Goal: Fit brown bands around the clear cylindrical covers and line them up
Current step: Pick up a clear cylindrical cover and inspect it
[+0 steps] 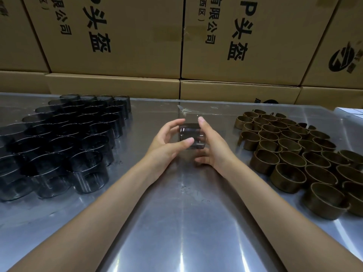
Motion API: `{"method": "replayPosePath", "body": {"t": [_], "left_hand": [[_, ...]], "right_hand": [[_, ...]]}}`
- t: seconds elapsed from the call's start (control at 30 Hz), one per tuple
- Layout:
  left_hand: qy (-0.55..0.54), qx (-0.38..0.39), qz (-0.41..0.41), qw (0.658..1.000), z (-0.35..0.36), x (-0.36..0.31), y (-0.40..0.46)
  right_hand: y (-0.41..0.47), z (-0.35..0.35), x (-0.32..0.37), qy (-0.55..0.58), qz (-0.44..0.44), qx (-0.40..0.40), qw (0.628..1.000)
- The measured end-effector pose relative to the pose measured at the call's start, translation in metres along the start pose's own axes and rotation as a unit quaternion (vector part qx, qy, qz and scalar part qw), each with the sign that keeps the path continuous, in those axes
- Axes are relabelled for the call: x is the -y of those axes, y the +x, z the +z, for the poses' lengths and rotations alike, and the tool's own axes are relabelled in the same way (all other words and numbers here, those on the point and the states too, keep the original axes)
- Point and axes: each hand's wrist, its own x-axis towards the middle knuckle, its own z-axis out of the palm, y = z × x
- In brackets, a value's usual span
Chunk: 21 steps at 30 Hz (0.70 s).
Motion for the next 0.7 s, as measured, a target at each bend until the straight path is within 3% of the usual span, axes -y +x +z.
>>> {"method": "replayPosePath", "body": {"t": [0.13,0.3,0.4,0.53,0.7], "left_hand": [[0.020,0.005,-0.026,0.999,-0.001,-0.002,0.001],[0.169,-0.106,-0.091,0.976,0.003,-0.014,0.000],[0.200,-0.092,-0.132,0.967,0.002,-0.019,-0.001],[0.182,-0.055,-0.153,0.970,-0.005,-0.020,0.001],[0.066,-0.006,-0.095,0.993,-0.016,-0.012,0.003]], "right_hand": [[0.002,-0.008,-0.003,0.043,-0.011,0.046,0.998],[0.004,-0.022,-0.007,0.125,-0.052,0.115,0.984],[0.004,-0.021,-0.008,0.119,-0.067,0.131,0.982],[0.003,-0.020,-0.009,0.108,-0.070,0.135,0.982],[0.003,-0.020,-0.004,0.177,-0.032,0.128,0.975]]}}
